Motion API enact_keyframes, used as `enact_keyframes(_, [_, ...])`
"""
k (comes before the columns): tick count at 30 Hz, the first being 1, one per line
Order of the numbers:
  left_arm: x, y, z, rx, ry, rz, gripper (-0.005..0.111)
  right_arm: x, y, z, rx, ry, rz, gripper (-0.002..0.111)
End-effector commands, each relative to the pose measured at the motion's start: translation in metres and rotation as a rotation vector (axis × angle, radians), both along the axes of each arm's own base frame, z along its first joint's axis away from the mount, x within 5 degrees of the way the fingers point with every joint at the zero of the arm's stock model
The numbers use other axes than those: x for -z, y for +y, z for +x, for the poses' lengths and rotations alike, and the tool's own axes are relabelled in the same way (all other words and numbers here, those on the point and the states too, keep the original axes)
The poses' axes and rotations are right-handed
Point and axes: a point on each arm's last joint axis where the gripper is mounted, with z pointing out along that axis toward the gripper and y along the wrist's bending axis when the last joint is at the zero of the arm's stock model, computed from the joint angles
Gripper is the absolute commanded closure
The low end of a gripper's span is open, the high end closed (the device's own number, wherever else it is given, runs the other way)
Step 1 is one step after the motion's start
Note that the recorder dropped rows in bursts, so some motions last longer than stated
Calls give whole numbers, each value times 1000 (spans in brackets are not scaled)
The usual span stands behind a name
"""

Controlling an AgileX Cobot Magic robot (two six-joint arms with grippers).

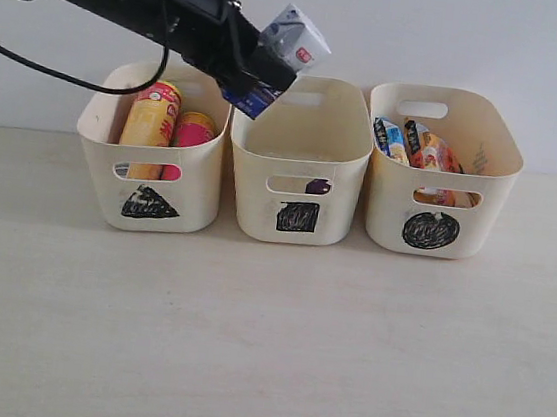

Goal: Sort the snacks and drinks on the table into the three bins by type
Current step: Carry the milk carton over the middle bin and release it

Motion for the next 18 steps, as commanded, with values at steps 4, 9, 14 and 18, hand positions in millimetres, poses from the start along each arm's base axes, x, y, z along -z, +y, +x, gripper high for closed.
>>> enact_keyframes(4, [19,-27,16,-153,-84,-31,102,0,0,0,-2,-9,-1,108])
enact_keyframes(9, [33,-34,25,-210,-105,-23,102,0,0,0,-2,-9,-1,108])
enact_keyframes(14, [47,-37,37,-265,-71,-46,102,0,0,0,-2,-9,-1,108])
enact_keyframes(18, [57,-39,42,-271,-48,-47,102,0,0,0,-2,-9,-1,108])
